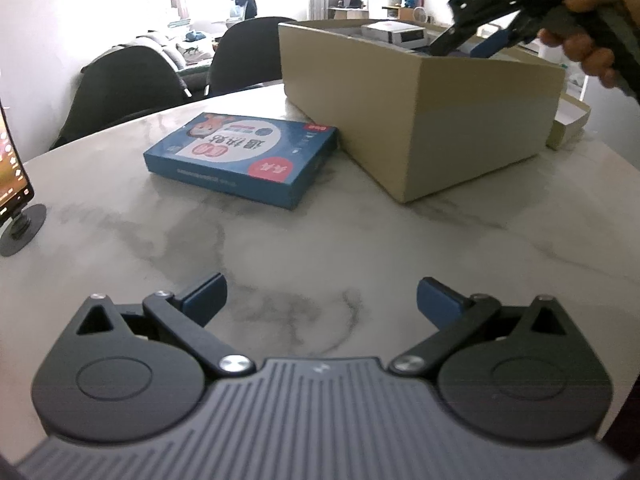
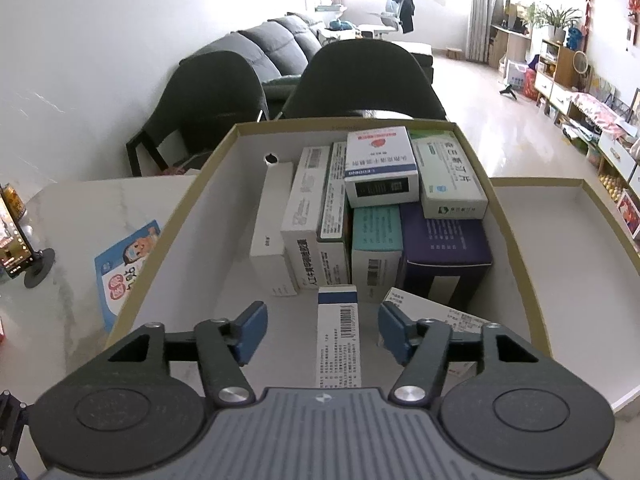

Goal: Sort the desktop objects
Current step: 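Open the right gripper to release the strawberry-print box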

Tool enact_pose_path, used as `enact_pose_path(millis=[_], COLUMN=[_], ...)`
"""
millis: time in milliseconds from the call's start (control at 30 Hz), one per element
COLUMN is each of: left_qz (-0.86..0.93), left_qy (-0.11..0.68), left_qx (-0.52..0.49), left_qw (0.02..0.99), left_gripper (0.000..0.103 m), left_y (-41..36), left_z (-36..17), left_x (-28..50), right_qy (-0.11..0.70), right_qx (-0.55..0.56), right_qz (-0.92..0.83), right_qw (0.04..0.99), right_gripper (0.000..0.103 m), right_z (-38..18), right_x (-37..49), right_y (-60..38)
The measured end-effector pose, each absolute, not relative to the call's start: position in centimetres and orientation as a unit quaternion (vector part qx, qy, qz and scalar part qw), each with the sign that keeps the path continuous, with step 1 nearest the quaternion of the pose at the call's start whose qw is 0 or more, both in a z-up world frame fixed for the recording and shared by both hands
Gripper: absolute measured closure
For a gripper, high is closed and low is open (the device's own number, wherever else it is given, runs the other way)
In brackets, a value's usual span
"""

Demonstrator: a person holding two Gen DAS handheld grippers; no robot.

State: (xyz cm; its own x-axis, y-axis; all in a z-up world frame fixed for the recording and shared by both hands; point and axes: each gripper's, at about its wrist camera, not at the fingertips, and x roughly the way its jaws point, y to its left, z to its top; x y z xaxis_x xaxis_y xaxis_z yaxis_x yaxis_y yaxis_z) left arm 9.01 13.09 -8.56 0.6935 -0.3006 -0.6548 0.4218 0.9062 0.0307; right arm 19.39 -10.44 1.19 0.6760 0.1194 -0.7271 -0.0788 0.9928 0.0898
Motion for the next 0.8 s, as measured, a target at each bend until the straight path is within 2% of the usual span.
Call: enact_pose_path(millis=[167, 300, 367, 800], left_qz=[-0.171, -0.141, -0.13, -0.078], left_qy=[0.351, 0.371, 0.377, 0.411], left_qx=[0.074, 0.057, 0.044, -0.008], left_qw=[0.918, 0.916, 0.916, 0.908], left_gripper=[0.0, 0.0, 0.0, 0.0], left_y=[13.6, 14.1, 14.4, 15.0], left_z=[-8.7, -8.7, -8.5, -7.3], left_x=[9.6, 10.7, 11.1, 14.5], right_qy=[0.379, 0.362, 0.354, 0.324], right_qx=[0.035, 0.042, 0.045, 0.047], right_qz=[0.059, 0.064, 0.064, 0.073], right_qw=[0.923, 0.929, 0.932, 0.942], right_gripper=[0.024, 0.02, 0.014, 0.013], right_z=[1.8, 2.2, 2.2, 1.6], right_x=[18.1, 16.9, 16.3, 13.6], right_y=[-10.6, -10.6, -10.6, -9.8])
